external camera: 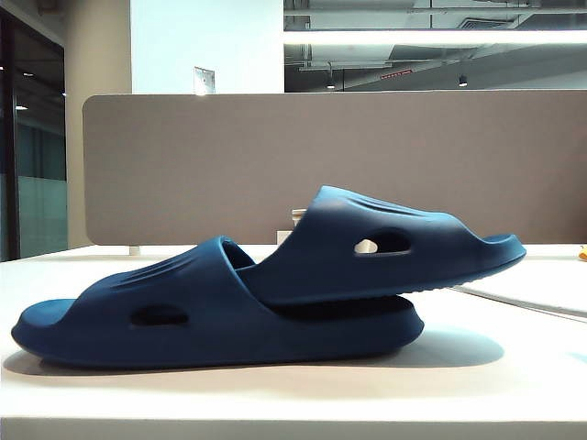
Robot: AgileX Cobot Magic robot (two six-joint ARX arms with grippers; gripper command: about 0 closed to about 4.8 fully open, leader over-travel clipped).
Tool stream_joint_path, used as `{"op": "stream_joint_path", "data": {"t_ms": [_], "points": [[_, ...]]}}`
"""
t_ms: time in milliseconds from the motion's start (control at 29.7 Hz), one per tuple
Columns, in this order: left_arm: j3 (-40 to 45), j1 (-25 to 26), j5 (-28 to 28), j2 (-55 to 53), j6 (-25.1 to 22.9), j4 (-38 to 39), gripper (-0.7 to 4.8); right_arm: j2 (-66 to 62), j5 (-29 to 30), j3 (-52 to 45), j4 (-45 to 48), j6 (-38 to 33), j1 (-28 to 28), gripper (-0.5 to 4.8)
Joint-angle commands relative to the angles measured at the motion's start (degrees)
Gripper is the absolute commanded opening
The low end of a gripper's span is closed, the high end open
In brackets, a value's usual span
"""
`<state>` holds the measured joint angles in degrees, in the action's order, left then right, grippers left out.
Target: Interlock the pair of blue slippers on the table with their fronts facing up.
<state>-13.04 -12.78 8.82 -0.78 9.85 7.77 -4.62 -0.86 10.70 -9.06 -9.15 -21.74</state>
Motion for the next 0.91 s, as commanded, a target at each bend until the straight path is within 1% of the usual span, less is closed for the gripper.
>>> {"op": "stream_joint_path", "data": {"t_ms": [34, 202, 303, 370, 504, 605, 773, 908], "points": [[2.64, -0.02, 0.15, 0.0, -1.36, -5.84, -0.06, 0.02, -0.04, -1.97, 6.1, -0.02, -0.09, -0.05], [6.29, -0.02, -0.13, 0.0, -2.36, -10.08, -0.06, 0.02, -0.02, -5.27, 10.97, -0.02, -0.09, -0.05], [7.15, -0.02, -0.26, 0.0, -2.47, -10.49, -0.06, 0.02, 0.07, -6.82, 12.2, -0.02, -0.09, -0.05], [7.74, -0.02, -0.33, 0.0, -2.47, -10.64, -0.06, 0.02, 1.14, -7.98, 13.31, -0.02, -0.09, -0.05], [9.29, -0.02, -2.38, 0.0, -2.29, -10.88, -0.06, 0.02, 1.2, -9.62, 13.66, -0.02, -0.13, -0.05], [10.62, -0.02, -2.58, 0.0, -1.42, -11.45, -0.06, 0.02, 1.03, -10.49, 13.68, 0.2, -0.15, -0.05], [12.52, -0.02, -2.58, 0.0, -0.85, -10.88, -0.06, 0.02, 0.48, -10.51, 12.04, 3.39, -0.13, -0.05], [12.52, -0.02, -2.58, 0.0, -1.55, -9.66, -0.06, -0.02, -4.5, -10.51, 4.24, 5.11, -0.07, -0.05]]}}
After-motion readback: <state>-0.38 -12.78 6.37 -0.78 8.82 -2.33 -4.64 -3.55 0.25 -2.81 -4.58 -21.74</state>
